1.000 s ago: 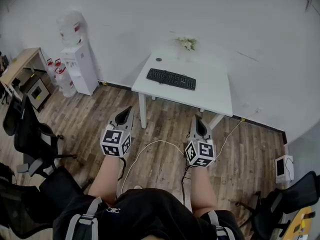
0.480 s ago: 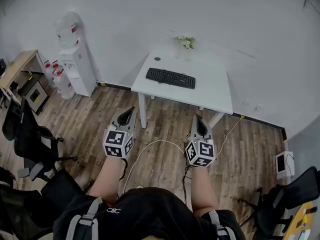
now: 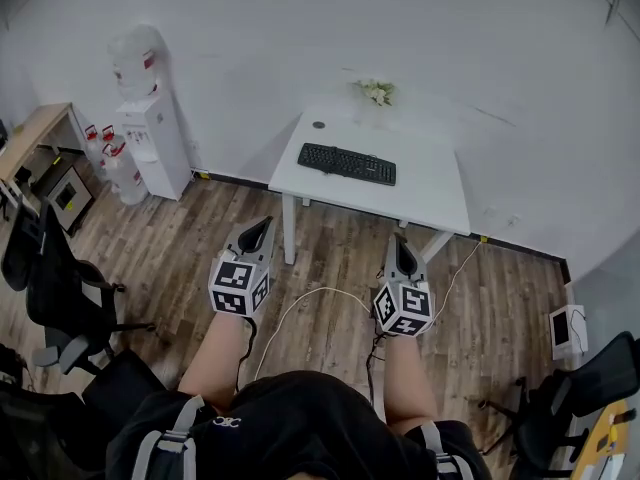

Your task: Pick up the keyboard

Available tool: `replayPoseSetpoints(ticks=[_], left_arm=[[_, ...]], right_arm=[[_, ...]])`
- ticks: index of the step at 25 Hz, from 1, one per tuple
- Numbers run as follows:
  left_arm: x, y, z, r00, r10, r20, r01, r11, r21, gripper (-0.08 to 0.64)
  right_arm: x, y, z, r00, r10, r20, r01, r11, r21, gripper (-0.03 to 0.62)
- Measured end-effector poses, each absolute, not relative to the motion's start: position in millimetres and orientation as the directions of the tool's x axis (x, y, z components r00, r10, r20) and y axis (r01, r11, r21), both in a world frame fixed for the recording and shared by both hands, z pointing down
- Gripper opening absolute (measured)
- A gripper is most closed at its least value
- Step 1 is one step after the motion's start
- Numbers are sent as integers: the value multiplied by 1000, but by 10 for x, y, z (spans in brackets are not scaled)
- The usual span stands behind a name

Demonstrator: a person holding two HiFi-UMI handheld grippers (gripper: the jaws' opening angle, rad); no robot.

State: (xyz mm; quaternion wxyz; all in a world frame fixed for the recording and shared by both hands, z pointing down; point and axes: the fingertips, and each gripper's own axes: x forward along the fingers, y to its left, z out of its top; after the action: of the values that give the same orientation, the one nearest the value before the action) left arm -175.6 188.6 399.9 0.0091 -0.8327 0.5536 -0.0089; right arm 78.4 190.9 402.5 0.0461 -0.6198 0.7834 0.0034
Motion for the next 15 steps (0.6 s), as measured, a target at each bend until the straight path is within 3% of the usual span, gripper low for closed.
replayPoseSetpoints(ticks=[15], left_arm=[[-1916, 1537, 4133, 418, -908, 7, -907, -418, -46, 9]], right_arm=[[705, 1622, 4095, -176, -980, -97, -983, 180, -39, 3]])
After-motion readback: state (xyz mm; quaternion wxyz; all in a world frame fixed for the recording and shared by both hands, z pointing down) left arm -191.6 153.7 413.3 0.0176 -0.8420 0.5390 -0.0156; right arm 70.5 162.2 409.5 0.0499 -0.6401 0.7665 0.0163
